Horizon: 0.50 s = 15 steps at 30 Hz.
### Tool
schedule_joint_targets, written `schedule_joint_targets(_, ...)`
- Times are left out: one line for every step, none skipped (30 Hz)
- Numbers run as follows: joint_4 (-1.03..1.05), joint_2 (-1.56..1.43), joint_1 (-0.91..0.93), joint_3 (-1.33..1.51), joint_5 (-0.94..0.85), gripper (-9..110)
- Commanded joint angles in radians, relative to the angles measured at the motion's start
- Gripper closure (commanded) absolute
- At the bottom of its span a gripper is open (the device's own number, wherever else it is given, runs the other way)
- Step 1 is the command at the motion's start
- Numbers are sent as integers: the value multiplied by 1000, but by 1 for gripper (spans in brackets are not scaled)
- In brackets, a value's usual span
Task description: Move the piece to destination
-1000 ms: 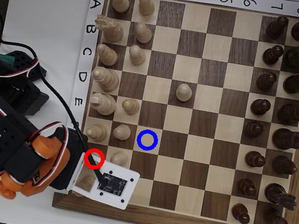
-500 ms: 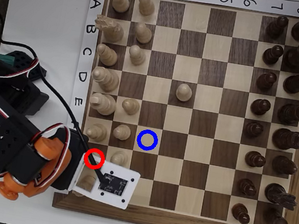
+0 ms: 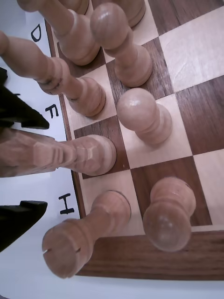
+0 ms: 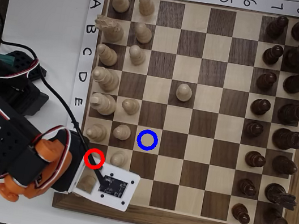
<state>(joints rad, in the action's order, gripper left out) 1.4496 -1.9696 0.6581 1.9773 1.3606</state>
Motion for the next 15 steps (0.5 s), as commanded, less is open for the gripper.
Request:
schedule_joint_targets(8,5,8,-15,-2,84)
schedule_joint_targets(8,8,9,-17,-2,84)
schedule_joint_targets(8,8,9,-18,-2,84)
schedule_joint_targets(8,9,11,-18,-2,84)
schedule_joint_targets(6,9,11,-18,-2,84)
schedule_joint_targets(6,9,12,-18,-2,84)
schedule_joint_targets(6,9,12,-18,-2,84)
schedule_joint_targets(8,9,14,-17,-2,85)
schedule_joint_targets(8,9,14,-17,-2,85)
schedule_joint_targets(8,9,14,-17,-2,85)
schedule_joint_targets(8,9,14,-17,0,85)
schedule_joint_targets(8,8,15,-17,0,85)
schedule_joint_targets(6,8,15,-17,0,86)
schedule_joint_targets(5,8,15,-17,0,86)
schedule_joint_targets(5,8,15,-17,0,86)
